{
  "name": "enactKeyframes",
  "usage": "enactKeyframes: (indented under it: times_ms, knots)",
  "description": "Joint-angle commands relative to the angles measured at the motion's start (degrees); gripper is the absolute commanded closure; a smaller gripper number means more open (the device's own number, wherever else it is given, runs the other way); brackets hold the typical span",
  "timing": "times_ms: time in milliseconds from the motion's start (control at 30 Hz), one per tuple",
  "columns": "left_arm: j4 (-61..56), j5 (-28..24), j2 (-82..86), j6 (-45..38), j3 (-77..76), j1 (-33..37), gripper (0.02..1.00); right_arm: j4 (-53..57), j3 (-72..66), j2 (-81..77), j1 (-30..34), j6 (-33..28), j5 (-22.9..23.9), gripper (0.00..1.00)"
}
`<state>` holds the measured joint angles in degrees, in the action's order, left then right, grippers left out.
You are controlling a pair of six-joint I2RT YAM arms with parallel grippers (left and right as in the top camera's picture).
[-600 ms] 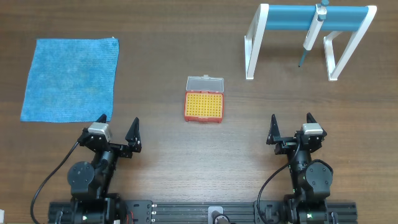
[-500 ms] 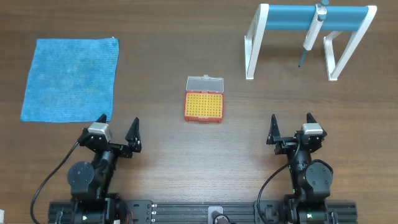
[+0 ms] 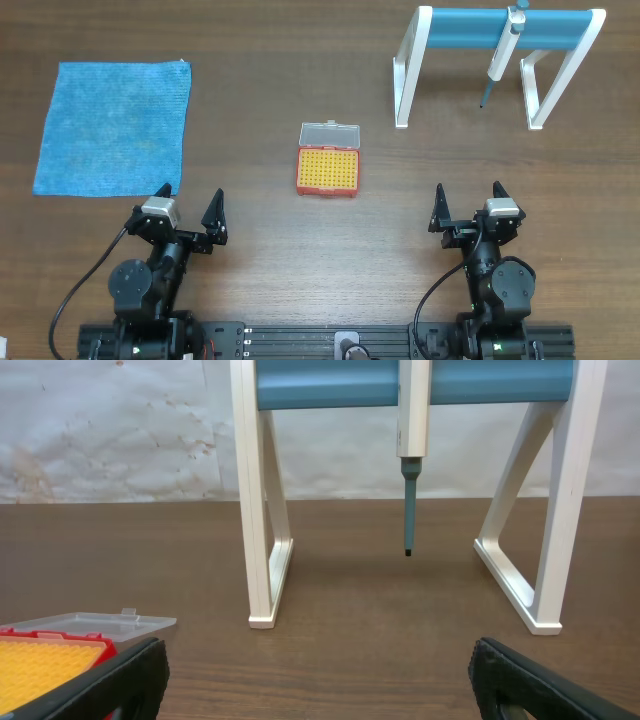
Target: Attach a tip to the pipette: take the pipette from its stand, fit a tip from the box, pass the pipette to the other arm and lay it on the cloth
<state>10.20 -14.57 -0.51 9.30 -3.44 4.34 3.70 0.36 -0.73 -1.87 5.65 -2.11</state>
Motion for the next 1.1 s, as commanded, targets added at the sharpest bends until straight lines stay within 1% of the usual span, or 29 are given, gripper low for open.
enactKeyframes:
  times_ms: [33, 767, 867, 1000, 1100]
  knots:
    - [-0.17, 0.63, 0.33, 0.13, 0.35, -0.24, 0.053, 0.35, -0.13, 0.68, 0.35, -0.59, -0.31, 0.025]
    - [-0.17, 0.63, 0.33, 0.13, 0.35, -0.24, 0.053, 0.35, -0.13, 0.68, 0.35, -0.57, -0.31, 0.025]
    - [-0.17, 0.63, 0.33, 0.13, 0.35, -0.24, 0.053, 0.35, -0.13, 0.55, 0.37, 0.50, 0.00, 0.025]
    - [-0.17, 0.63, 0.33, 0.13, 0.35, -0.24, 0.053, -0.55, -0.09, 0.24, 2.54, 0.74, 0.15, 0.025]
    - [-0.17, 0.63, 0.33, 0.13, 0.35, -0.24, 0.053, -4.24, 0.22, -2.05, 4.81, 4.09, 0.15, 0.025]
